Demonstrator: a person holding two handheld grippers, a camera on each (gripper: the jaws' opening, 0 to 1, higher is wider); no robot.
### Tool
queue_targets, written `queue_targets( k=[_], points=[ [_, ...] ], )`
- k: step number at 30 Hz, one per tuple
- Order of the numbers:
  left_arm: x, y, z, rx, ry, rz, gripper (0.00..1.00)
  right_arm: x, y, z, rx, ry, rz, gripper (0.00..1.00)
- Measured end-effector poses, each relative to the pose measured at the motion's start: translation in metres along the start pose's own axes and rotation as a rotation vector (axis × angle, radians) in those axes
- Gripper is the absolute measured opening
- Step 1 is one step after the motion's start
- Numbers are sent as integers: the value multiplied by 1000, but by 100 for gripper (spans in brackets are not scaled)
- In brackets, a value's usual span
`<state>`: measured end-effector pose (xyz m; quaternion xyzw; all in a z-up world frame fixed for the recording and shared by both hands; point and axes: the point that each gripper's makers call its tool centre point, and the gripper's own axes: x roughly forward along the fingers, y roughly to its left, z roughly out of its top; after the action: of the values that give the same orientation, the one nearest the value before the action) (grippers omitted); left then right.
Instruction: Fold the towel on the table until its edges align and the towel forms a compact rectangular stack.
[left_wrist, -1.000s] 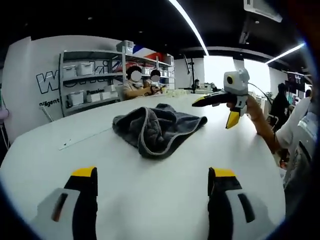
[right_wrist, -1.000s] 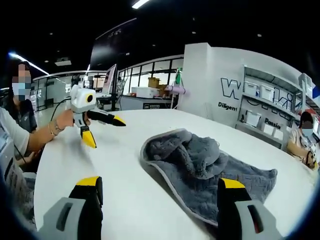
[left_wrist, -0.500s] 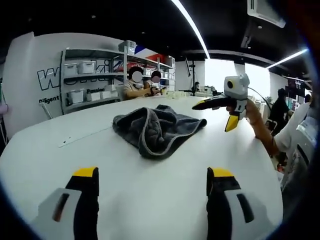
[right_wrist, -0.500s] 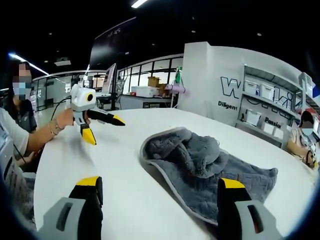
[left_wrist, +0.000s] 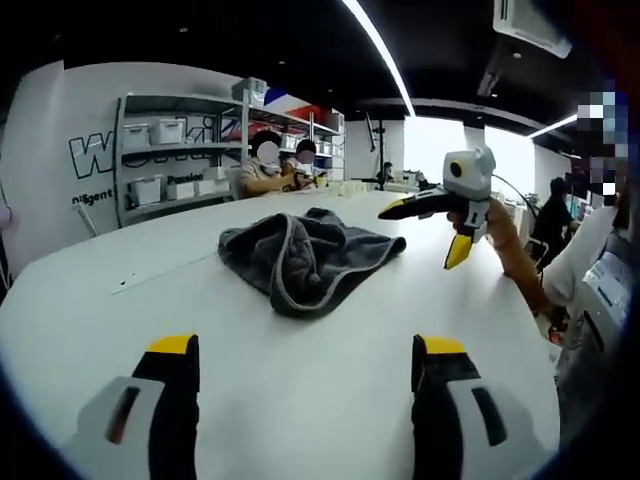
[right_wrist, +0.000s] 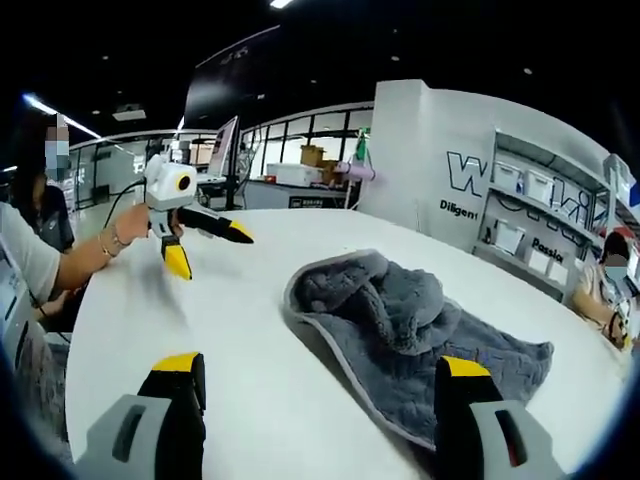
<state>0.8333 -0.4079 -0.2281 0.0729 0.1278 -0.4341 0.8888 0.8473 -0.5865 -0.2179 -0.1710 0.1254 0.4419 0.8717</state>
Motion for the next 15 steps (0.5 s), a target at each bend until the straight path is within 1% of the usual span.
queue_targets(
  k=[4, 7, 10, 15],
  points=[
    [5, -5, -1, 9, 6, -12, 92, -1, 1, 0, -3, -1, 15, 99],
    [10, -7, -7, 14, 31, -17, 92, -4, -2, 1, -8, -7, 11, 99],
    [13, -9, -9, 12, 43, -23, 92, -7, -4, 2, -3, -15, 13, 99],
    [15, -9, -7, -6, 39, -27, 92, -7, -8, 1, 13, -16, 15, 99]
  ],
)
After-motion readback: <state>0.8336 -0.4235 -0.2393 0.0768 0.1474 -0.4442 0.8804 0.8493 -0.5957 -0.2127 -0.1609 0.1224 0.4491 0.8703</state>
